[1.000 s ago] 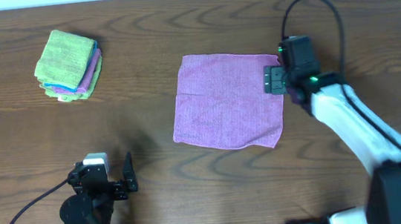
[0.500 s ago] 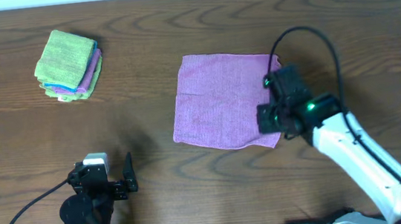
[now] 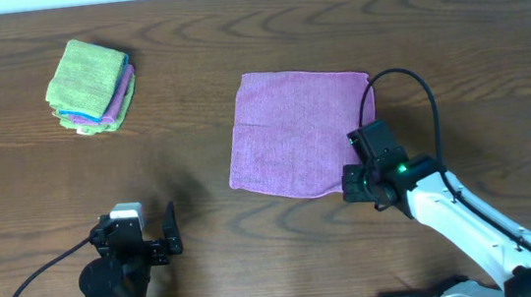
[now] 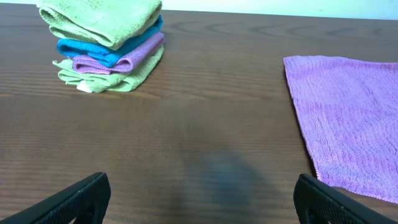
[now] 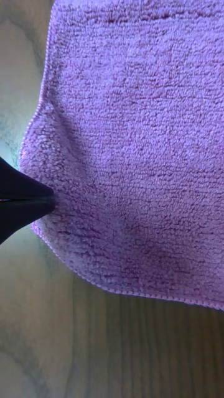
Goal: Fold the cloth
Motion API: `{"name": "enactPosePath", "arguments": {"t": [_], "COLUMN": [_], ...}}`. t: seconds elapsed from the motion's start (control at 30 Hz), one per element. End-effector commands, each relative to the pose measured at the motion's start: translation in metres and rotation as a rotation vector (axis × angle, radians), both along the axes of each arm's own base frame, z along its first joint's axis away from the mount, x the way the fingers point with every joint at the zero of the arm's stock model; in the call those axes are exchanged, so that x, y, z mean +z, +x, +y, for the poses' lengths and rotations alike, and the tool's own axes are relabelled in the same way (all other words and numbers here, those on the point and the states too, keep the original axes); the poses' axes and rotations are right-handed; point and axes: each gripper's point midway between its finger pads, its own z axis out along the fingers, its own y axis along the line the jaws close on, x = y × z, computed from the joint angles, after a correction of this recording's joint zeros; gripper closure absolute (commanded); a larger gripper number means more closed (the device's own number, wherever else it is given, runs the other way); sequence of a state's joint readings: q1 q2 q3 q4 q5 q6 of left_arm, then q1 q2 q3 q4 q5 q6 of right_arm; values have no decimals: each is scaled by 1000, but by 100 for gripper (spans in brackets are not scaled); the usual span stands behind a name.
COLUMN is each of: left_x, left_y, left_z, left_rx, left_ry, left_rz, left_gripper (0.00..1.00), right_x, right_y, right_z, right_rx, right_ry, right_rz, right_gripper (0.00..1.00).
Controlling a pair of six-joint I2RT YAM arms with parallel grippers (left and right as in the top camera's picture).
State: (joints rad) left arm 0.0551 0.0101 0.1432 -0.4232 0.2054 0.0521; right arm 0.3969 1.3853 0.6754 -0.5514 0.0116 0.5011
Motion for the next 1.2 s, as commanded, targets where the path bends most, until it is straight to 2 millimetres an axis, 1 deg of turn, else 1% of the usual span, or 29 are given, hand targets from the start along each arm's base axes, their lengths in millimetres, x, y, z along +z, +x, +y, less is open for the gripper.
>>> {"name": "enactPosePath", "arguments": {"t": [0.0,0.17,0.27,0.57,0.67,0.73,0.87,0.93,1.03,1.1,1.13,1.17], "left_x": [-9,-9,-9,-9,-9,-9,-9,-9,-9,-9,-9,-9], "left_y": [-1,-1,-1,-1,-1,-1,-1,-1,-1,-1,-1,-1], "left_z": [0,0,0,0,0,0,0,0,0,0,0,0], "left_rx": [1,1,1,1,2,1,1,1,2,1,1,1], "left_ry": [-4,-4,-4,-4,-4,-4,-4,-4,-4,-4,-4,-4], "left_rz": [21,21,21,21,21,21,21,21,21,21,21,21], "left_gripper": [5,5,5,5,5,5,5,5,4,5,5,5], "right_x": [-6,-6,-11,-40,-44,-46,-48,-47,-46,-45,-44,-42], "right_y": [-2,3,4,0,-7,-18,-44,-54,-56,-55,-53,-52], "right_z": [-3,-6,-11,-12,-14,-18,-33,-45,-50,-50,-49,-49], "right_rx": [-28,-36,-44,-41,-38,-60,-193,-277,-292,-292,-293,-292], "right_ry": [-9,-26,-55,-88,-96,-106,-152,-202,-229,-230,-228,-227], "right_rz": [-2,-29,-25,55,90,134,239,270,270,268,264,262], "right_gripper": [98,98,98,98,98,99,99,98,98,99,95,88]}}
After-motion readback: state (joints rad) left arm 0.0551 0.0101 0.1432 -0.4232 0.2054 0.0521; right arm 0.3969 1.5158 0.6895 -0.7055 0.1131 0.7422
